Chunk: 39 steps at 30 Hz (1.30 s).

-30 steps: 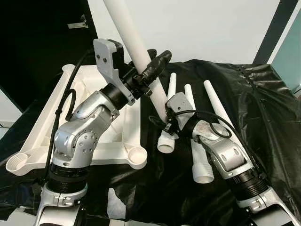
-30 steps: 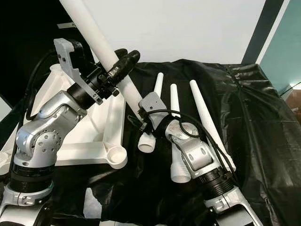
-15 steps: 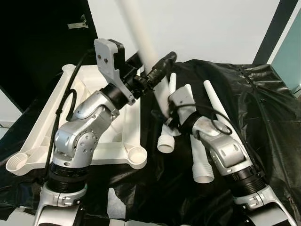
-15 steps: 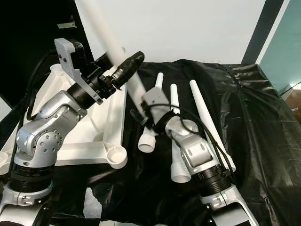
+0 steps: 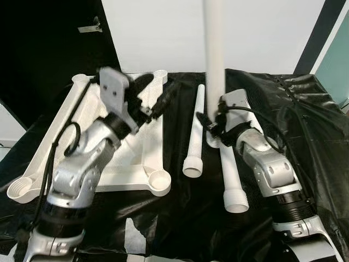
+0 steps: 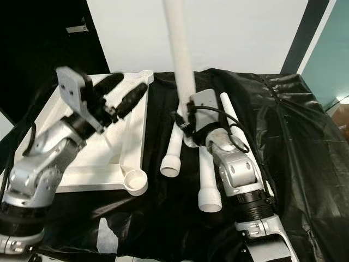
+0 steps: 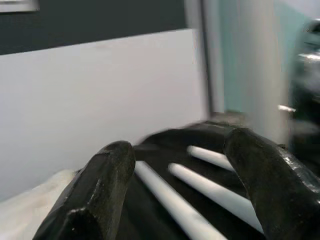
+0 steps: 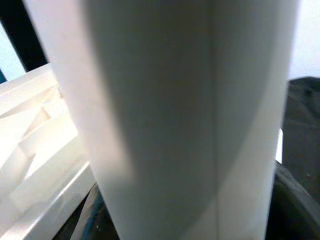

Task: Building children table

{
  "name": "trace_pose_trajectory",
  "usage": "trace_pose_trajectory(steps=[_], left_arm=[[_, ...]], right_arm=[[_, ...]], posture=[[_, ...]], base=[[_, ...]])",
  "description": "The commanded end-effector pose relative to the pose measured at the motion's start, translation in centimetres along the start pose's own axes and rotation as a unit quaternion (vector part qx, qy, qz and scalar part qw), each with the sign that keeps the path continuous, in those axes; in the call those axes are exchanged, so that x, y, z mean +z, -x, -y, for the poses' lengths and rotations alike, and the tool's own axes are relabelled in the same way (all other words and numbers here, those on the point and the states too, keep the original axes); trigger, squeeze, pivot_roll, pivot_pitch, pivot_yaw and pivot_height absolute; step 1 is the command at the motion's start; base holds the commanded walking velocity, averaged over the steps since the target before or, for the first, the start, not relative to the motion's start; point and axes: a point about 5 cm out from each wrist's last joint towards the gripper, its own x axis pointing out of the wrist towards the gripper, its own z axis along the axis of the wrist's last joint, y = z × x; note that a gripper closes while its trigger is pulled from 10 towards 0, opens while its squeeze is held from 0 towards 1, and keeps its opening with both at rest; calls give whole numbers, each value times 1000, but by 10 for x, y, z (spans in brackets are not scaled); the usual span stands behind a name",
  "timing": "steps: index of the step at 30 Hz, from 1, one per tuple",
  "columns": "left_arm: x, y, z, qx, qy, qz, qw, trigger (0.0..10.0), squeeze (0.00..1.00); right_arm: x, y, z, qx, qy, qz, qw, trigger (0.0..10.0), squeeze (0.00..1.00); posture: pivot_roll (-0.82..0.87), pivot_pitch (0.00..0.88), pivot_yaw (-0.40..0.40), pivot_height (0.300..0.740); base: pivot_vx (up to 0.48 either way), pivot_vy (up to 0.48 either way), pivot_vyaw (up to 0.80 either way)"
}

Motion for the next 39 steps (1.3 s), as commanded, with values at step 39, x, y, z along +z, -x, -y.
trace_pose_trajectory(steps=[39], left_arm=[[-82,112,1,-202,-106,-369,901,10000,0]], right_arm=[[0,10,27,-33,14,-14,999,10000,0]], posture=[[-10,0,2,740]], base=[[0,0,0]])
